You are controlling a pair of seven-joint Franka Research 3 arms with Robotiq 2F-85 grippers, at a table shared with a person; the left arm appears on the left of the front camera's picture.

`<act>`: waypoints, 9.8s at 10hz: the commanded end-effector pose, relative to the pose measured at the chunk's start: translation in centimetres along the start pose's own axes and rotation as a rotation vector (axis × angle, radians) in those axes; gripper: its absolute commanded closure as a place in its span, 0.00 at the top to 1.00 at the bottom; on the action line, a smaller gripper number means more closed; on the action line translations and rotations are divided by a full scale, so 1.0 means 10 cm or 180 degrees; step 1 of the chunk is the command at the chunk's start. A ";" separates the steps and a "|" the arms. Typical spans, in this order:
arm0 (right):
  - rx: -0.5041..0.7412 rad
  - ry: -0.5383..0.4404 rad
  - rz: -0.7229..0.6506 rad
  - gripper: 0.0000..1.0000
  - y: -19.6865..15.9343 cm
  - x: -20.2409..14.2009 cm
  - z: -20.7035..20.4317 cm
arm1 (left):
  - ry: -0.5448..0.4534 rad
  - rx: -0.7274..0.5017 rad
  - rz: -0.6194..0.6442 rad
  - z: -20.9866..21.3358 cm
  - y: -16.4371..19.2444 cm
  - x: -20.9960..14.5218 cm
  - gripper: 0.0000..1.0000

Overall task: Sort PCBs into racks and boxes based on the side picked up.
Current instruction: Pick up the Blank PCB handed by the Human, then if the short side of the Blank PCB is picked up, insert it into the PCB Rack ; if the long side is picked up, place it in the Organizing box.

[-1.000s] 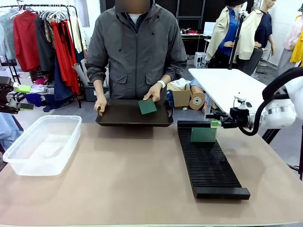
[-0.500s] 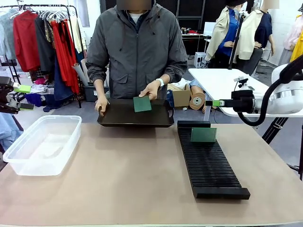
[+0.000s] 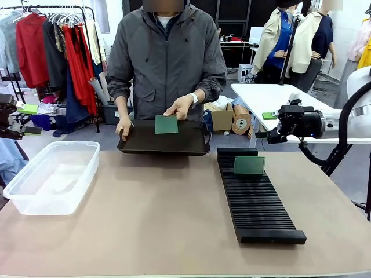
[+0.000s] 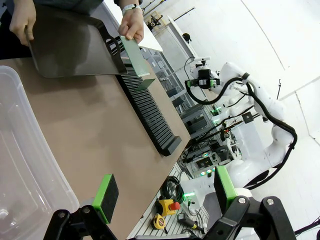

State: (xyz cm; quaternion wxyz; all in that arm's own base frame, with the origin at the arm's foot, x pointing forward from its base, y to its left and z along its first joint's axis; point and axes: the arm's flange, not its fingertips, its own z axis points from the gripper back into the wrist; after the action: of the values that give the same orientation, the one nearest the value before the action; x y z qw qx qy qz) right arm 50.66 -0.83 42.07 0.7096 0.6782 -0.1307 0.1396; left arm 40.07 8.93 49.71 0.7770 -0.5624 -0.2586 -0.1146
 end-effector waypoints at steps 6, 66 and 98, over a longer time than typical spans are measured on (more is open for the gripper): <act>0.0151 0.0163 -0.0805 1.00 0.29 -0.37 -0.09 | -0.0016 -0.0013 0.0015 0.00 -0.03 0.01 1.00; 0.0009 0.0062 -0.0232 1.00 0.30 -0.35 -0.05 | 0.0540 -0.1486 0.0315 -3.54 1.17 0.70 0.00; 0.0009 0.0062 -0.0232 1.00 0.30 -0.35 -0.05 | 0.1679 0.1707 0.0814 -0.88 0.45 0.92 0.00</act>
State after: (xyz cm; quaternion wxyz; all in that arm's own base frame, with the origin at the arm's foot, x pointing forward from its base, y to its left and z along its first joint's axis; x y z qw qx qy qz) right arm 46.36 -0.34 43.22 0.7156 0.6801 -0.1028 0.1215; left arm 51.96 4.49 48.93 0.9353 -0.3411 -0.0289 -0.0893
